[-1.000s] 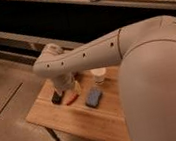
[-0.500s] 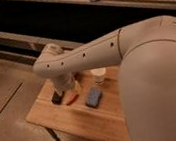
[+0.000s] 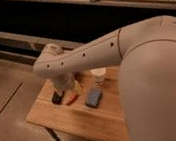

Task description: Place the white sponge in the ceramic bowl

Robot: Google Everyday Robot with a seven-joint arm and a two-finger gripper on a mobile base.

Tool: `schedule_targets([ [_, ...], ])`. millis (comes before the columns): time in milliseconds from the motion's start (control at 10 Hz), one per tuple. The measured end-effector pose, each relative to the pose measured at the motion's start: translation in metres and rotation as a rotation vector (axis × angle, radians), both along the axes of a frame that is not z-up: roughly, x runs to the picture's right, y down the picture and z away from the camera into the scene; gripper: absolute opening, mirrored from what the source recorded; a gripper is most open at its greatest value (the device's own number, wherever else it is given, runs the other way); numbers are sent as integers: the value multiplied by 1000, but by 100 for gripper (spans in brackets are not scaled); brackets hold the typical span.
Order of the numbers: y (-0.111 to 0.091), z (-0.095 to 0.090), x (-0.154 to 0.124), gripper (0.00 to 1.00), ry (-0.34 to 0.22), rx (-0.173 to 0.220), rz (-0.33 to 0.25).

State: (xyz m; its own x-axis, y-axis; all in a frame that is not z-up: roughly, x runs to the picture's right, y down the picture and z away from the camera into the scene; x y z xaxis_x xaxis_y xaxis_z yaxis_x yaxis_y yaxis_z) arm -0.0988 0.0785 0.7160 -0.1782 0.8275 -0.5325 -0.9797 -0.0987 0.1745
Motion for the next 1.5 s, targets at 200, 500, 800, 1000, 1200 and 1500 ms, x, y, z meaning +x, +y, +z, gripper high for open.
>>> schedule_targets([
  [200, -13, 0, 7, 65, 17, 8, 27],
  [500, -49, -6, 36, 65, 47, 43, 103],
  [800, -54, -20, 63, 65, 40, 87, 159],
  [1000, -35, -24, 89, 65, 59, 88, 179],
  [1200, -29, -22, 87, 65, 55, 81, 171],
  [1500, -28, -22, 91, 65, 64, 78, 172],
])
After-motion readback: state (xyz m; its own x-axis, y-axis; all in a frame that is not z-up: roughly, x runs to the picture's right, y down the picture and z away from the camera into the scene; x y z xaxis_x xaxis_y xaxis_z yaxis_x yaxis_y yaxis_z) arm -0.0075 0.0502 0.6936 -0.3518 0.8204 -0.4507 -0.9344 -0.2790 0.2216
